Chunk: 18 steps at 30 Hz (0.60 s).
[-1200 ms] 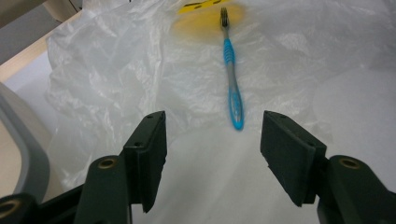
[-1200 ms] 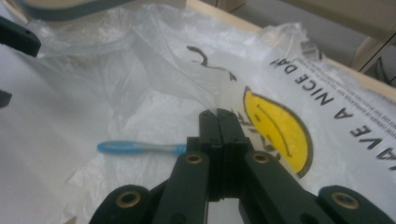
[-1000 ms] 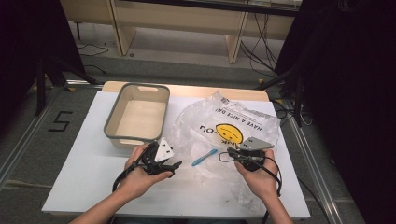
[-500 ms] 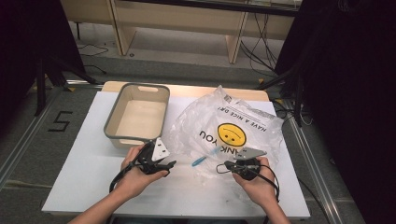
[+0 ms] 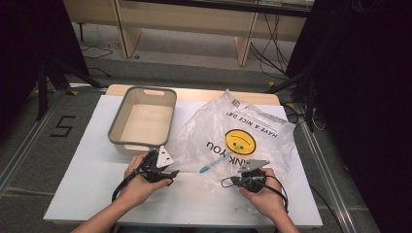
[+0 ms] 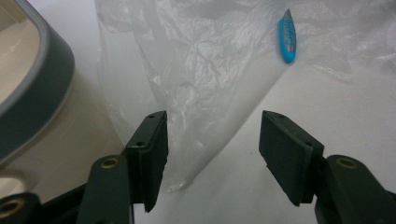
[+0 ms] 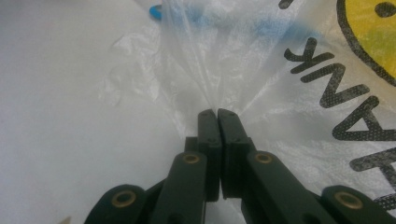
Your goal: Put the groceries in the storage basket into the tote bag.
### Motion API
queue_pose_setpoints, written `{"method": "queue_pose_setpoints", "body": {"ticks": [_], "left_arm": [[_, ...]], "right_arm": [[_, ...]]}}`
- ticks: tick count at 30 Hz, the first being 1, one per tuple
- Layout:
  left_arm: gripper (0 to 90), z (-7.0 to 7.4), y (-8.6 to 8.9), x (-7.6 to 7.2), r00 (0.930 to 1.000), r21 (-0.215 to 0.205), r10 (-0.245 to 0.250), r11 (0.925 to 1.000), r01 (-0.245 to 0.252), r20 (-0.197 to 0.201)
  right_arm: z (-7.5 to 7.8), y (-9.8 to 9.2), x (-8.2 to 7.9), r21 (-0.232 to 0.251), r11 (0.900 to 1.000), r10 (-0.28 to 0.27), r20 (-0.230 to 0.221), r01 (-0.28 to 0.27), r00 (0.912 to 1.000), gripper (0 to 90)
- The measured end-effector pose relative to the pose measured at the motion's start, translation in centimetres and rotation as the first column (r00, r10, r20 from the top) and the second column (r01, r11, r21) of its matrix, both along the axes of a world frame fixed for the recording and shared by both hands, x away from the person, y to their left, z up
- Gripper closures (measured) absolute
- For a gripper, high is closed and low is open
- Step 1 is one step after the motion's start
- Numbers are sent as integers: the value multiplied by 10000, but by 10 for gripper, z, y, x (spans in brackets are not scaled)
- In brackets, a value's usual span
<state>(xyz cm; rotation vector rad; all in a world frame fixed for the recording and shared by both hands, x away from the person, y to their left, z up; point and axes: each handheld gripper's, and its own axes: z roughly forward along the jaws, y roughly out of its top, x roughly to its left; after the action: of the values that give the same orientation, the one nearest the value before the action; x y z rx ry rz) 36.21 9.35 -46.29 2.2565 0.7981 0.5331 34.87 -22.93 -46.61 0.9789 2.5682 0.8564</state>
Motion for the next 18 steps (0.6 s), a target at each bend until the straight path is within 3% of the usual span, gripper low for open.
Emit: {"method": "queue_pose_setpoints", "body": {"ticks": [7,13,14,15,16,17,18], "left_arm": [[422,-2,1,0,9999,-86,17,10000,-18,-143],[414,-3,3,-2,9998,-210,-29,9998,24,-218],[412,-2,4,-3,9998,-293,-43,9996,37,-213],[408,-2,4,-3,9998,-293,-43,9996,37,-213],[404,-1,5,-3,9998,-376,-25,9993,17,-218],[404,-1,6,-4,9997,-463,-20,9989,8,-260],[389,-1,7,-4,9995,-642,41,9979,-61,-315]], "right_arm": [[-5,0,-3,-69,10000,60,-312,-62,9995,858],[-6,-3,-8,171,9998,100,-424,-93,9990,753],[-3,-5,-10,612,9981,-15,-388,39,9992,695],[-3,-5,-10,612,9981,-15,-388,39,9992,695],[2,-8,-12,1204,9925,-198,-41,201,9998,649],[2,-8,-12,1204,9925,-198,-41,201,9998,649],[9,-12,-13,1886,9809,-556,351,480,9978,592]]}}
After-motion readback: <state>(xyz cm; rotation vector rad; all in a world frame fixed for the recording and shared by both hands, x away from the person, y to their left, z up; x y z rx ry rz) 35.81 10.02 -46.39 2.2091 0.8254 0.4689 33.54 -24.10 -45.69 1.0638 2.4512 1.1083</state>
